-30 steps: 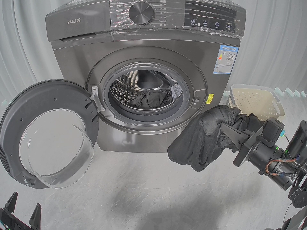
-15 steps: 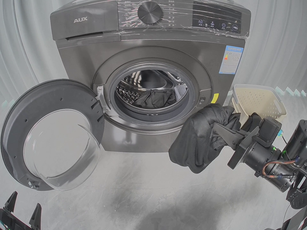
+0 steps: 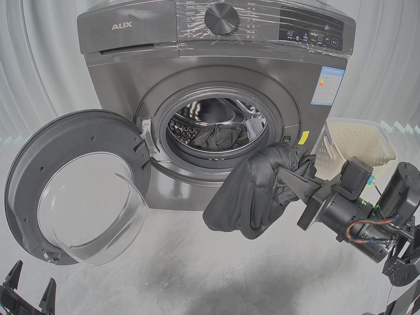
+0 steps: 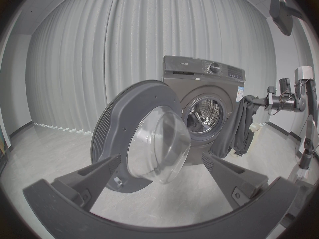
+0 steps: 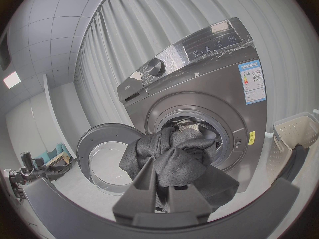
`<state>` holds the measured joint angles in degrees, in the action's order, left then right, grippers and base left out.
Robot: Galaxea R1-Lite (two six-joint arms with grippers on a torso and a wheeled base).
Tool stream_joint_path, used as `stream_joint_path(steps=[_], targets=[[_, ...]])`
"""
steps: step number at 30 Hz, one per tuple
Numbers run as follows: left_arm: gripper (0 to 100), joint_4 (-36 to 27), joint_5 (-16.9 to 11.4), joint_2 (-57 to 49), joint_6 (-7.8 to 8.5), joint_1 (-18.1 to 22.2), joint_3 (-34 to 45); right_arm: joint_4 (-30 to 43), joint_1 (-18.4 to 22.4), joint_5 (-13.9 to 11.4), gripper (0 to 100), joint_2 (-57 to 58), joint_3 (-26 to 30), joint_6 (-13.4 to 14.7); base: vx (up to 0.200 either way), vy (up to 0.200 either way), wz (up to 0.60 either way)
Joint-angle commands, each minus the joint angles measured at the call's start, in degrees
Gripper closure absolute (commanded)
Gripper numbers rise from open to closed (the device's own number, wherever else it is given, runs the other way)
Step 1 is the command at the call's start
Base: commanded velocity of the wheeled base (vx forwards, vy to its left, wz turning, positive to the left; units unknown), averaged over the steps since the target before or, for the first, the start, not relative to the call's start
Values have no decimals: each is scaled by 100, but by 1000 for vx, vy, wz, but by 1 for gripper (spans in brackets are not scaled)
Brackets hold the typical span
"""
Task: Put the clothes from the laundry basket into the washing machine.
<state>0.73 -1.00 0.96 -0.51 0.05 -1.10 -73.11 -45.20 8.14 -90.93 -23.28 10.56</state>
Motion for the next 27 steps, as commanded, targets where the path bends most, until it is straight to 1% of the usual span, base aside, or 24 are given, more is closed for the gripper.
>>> stream_joint_path(steps=[1, 3, 4, 5, 6, 7, 8, 9, 10, 11, 13, 14, 15, 16, 17, 19, 21, 22, 23, 26, 27], targets=[[0, 164, -506, 71, -160, 30, -840, 7, 38, 144, 100, -215, -238, -1, 0, 0, 0], [0, 24, -1007, 484, -81, 57, -980, 33, -6, 566, 100, -232, -414, 69, 0, 0, 0], [0, 24, -1174, 712, -19, 83, -989, 77, -15, 671, 100, -267, -484, 104, 0, 0, 0], [0, 67, -1333, 985, -2, 83, -998, 77, -41, 715, 100, -320, -537, 140, 0, 0, 0], [0, 94, -1403, 1125, -10, 83, -1006, 77, -59, 715, 100, -346, -572, 148, 0, 0, 0], [0, 340, -1631, 1618, -37, 65, -1024, 51, -85, 733, 100, -452, -669, 175, 0, 0, 0], [0, 568, -1772, 1934, -45, 48, -1033, 51, -85, 724, 100, -505, -739, 184, 0, 0, 0], [0, 946, -1913, 2338, -37, 21, -1033, 77, -85, 724, 100, -584, -844, 184, 0, 0, 0], [0, 1034, -1948, 2444, -28, 13, -1033, 77, -85, 724, 100, -601, -871, 192, 0, 0, 0], [0, 1588, -2115, 3094, 42, 4, -1042, 42, -85, 750, 100, -768, -1055, 192, 0, 0, 0], [0, 1975, -2212, 3551, 113, -14, -1059, 42, -85, 759, 100, -883, -1240, 192, 0, 0, 0], [0, 2256, -2299, 3912, 218, -66, -1103, 51, -85, 768, 100, -962, -1381, 192, 0, 0, 0], [0, 2388, -2343, 4140, 271, -154, -1147, 60, -85, 768, 100, -997, -1442, 192, 0, 0, 0], [0, 2388, -2343, 4140, 271, -154, -1147, 60, -85, 768, 100, -997, -1442, 192, 0, 0, 0], [0, 2625, -2343, 4597, 262, -471, -1235, 86, -85, 776, 100, -1076, -1565, 184, 0, 0, 0], [0, 2713, -2370, 4896, 236, -866, -1270, 86, -94, 776, 100, -1173, -1688, 184, 0, 0, 0], [0, 2757, -2308, 5203, 218, -1367, -1323, 86, -94, 776, 100, -1261, -1767, 184, 0, 0, 0], [0, 2766, -2299, 5283, 218, -1455, -1332, 86, -94, 776, 100, -1269, -1785, 184, 0, 0, 0], [0, 2827, -2282, 5546, 209, -1675, -1437, 77, -94, 776, 100, -1331, -1838, 192, 0, 0, 0], [0, 3126, -2159, 6091, 192, -1903, -1631, 42, -76, 776, 100, -1419, -1917, 192, 0, 0, 0], [0, 3170, -2150, 6144, 192, -1912, -1648, 42, -76, 776, 100, -1428, -1926, 192, 0, 0, 0]])
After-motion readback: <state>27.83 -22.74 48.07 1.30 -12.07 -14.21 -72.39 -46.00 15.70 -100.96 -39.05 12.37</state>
